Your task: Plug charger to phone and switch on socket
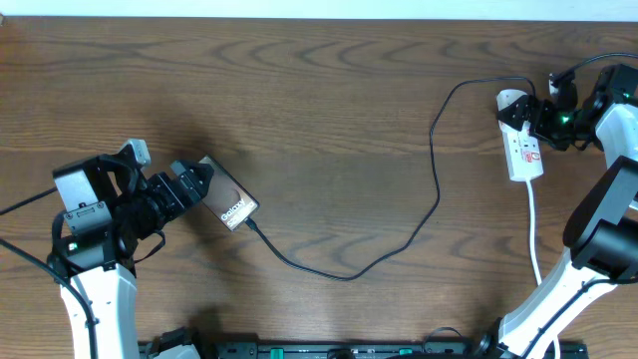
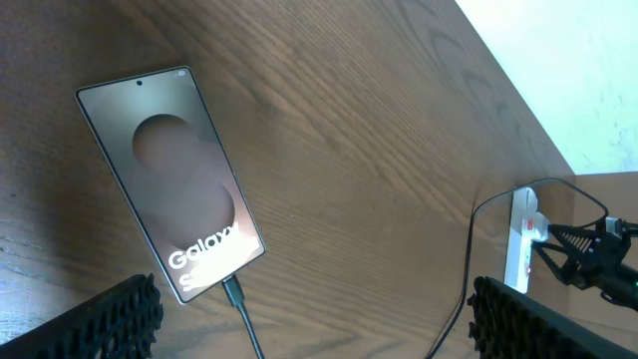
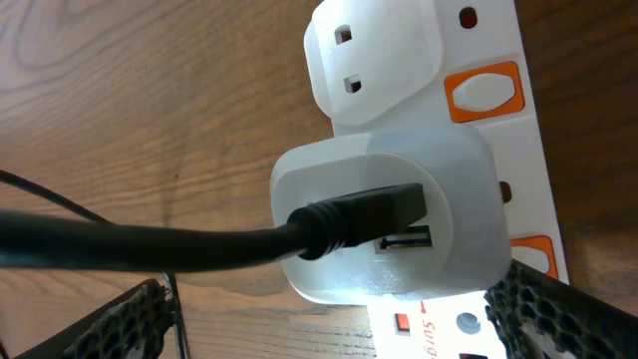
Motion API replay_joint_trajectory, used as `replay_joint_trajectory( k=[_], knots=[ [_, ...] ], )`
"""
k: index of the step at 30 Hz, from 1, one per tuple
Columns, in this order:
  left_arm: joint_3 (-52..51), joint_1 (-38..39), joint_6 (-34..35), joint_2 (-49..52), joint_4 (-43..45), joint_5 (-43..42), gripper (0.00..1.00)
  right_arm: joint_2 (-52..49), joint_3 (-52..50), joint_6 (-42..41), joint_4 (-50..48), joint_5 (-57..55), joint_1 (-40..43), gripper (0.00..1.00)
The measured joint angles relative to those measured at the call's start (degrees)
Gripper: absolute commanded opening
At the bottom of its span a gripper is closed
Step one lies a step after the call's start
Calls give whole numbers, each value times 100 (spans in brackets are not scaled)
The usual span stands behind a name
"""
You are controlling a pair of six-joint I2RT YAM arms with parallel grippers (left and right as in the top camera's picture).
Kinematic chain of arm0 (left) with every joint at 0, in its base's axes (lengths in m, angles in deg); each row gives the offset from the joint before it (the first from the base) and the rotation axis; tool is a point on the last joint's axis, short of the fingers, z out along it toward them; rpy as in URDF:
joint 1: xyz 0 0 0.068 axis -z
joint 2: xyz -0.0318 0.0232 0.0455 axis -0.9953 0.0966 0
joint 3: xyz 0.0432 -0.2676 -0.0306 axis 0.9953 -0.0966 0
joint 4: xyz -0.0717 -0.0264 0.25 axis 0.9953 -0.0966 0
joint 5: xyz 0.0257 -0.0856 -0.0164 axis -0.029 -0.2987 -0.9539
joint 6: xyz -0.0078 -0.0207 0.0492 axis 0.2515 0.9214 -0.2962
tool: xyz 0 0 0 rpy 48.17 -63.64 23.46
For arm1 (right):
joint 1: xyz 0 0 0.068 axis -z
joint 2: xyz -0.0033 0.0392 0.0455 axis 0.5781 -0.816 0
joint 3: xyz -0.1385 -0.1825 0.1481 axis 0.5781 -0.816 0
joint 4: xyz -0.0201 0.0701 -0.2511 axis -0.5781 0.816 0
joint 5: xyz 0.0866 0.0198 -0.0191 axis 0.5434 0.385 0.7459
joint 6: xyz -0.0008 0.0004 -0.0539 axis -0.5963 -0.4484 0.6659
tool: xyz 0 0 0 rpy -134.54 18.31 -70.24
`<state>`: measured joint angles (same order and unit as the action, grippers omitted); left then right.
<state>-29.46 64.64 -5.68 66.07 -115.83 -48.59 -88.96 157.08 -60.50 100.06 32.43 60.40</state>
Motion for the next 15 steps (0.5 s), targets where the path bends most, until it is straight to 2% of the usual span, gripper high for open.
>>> replay_joint_trajectory(
  k=[15],
  knots=[
    [0, 0, -2, 2, 0, 0, 98, -33, 11, 26, -129, -50, -26, 99]
  ],
)
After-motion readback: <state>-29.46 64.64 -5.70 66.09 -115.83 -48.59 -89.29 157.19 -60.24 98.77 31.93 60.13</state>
